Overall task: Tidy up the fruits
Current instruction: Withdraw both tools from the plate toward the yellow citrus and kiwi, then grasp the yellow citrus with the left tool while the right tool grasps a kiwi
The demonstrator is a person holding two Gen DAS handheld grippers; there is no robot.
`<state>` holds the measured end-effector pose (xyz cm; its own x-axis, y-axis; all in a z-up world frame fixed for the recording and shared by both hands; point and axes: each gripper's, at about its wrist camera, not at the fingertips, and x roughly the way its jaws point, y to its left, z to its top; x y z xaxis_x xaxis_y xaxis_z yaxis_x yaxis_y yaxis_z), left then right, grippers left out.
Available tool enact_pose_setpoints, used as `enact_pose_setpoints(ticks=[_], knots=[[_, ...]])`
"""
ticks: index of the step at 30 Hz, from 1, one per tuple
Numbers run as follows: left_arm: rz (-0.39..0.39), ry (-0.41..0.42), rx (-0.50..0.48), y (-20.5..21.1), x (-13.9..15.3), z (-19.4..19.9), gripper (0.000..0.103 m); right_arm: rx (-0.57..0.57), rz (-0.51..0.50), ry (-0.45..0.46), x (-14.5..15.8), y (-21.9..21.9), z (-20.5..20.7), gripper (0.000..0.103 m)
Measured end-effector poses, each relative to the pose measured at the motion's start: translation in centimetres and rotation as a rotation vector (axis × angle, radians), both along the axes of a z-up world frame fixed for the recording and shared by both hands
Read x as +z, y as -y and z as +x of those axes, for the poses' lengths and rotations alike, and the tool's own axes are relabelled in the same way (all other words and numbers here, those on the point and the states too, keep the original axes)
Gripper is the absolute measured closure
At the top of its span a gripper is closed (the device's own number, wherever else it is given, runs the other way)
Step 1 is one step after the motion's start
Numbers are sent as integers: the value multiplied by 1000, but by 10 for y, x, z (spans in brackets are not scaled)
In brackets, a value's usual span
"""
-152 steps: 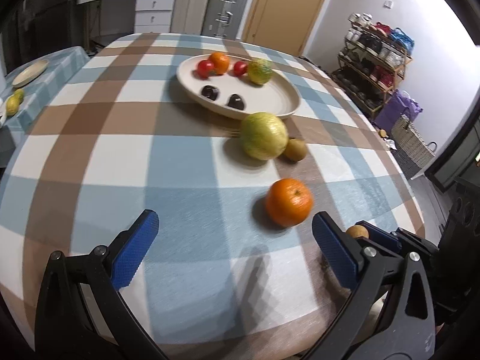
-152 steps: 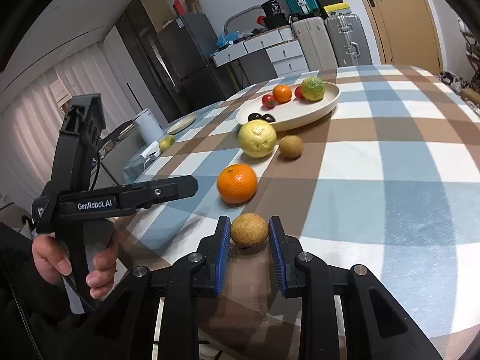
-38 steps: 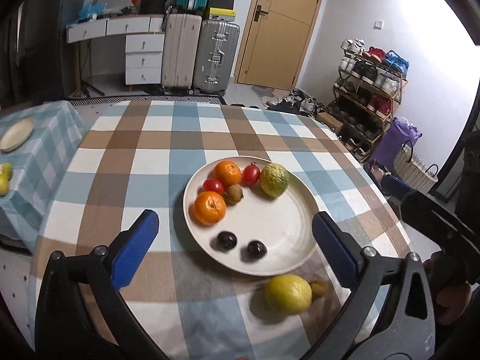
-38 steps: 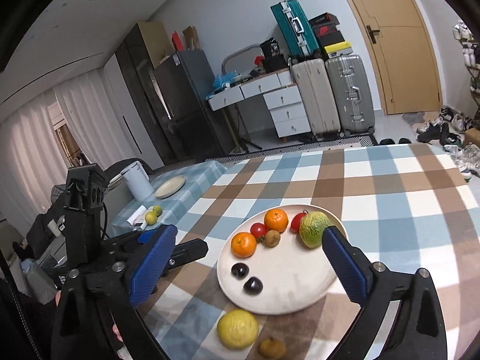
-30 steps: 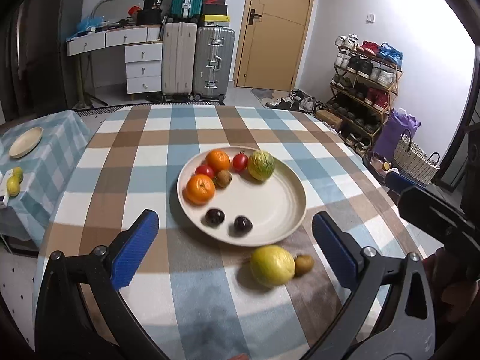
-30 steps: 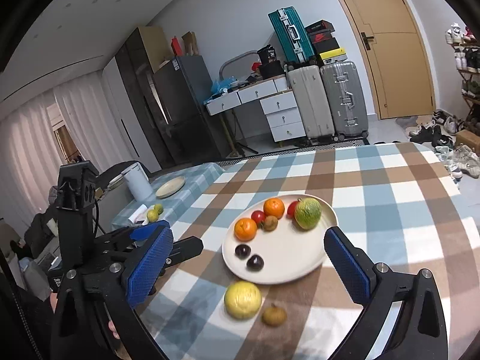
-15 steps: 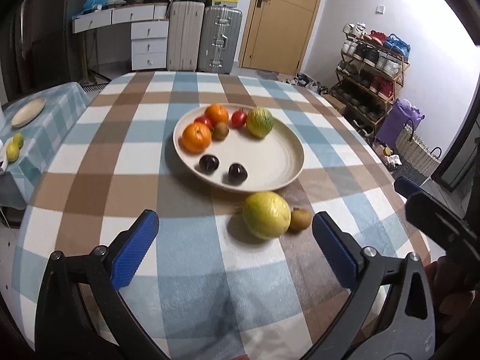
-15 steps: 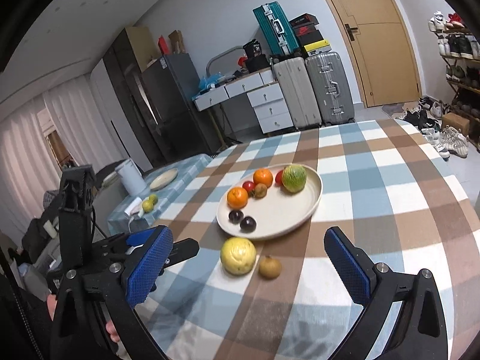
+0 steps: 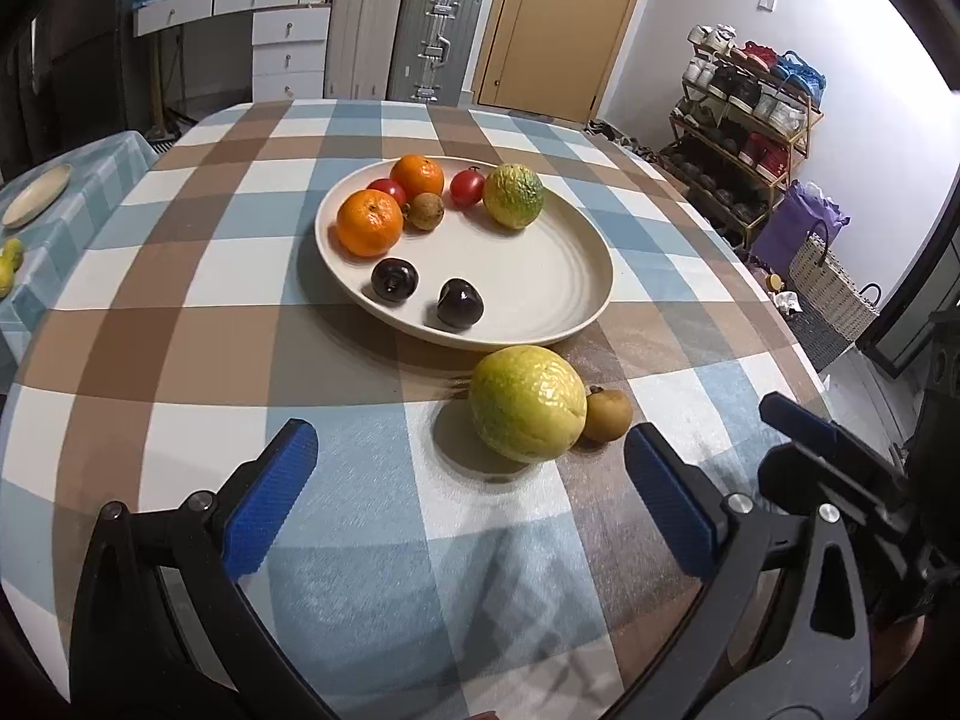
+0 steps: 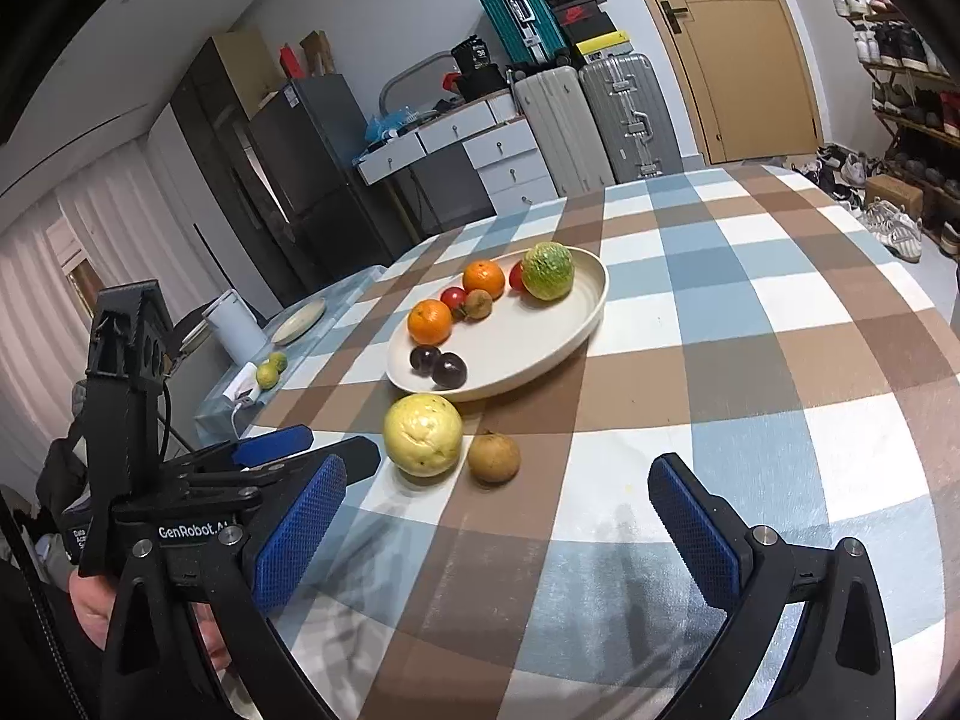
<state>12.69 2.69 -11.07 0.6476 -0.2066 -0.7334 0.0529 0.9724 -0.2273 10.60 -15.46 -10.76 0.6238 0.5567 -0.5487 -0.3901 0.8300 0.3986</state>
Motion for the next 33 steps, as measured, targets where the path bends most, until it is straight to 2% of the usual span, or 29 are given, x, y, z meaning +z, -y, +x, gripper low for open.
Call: enact_pose_setpoints(ticks=[13, 17, 19, 21, 22, 23, 24, 26, 33], knots=[[-117, -60, -26, -6, -17, 35, 1, 1, 15, -44, -11, 3, 12, 0], [-239, -87, -43, -12, -23, 43, 2, 8, 17, -47, -10, 3, 15, 0], [-252, -87, -53, -12, -24, 45, 7, 8, 20, -50, -11, 4, 15, 0], [-261, -85, -78, -10, -25, 46, 24, 12, 23, -55, -12, 4, 16, 0], [-257, -80, -82, -9, -25, 47, 28, 17, 28, -59, -12, 3, 17, 0], [-256, -80, -91, -8, -25, 47, 37, 27, 38, -65, -13, 3, 18, 0], [-260, -83, -102, -7, -26, 47, 55, 35, 46, -69, -14, 3, 19, 0], [-261, -86, -129, -4, -27, 49, 56, 34, 49, -68, -14, 2, 19, 0], [-292, -84, -127, -9, -30, 46, 57, 46, 54, -78, -14, 0, 20, 0]])
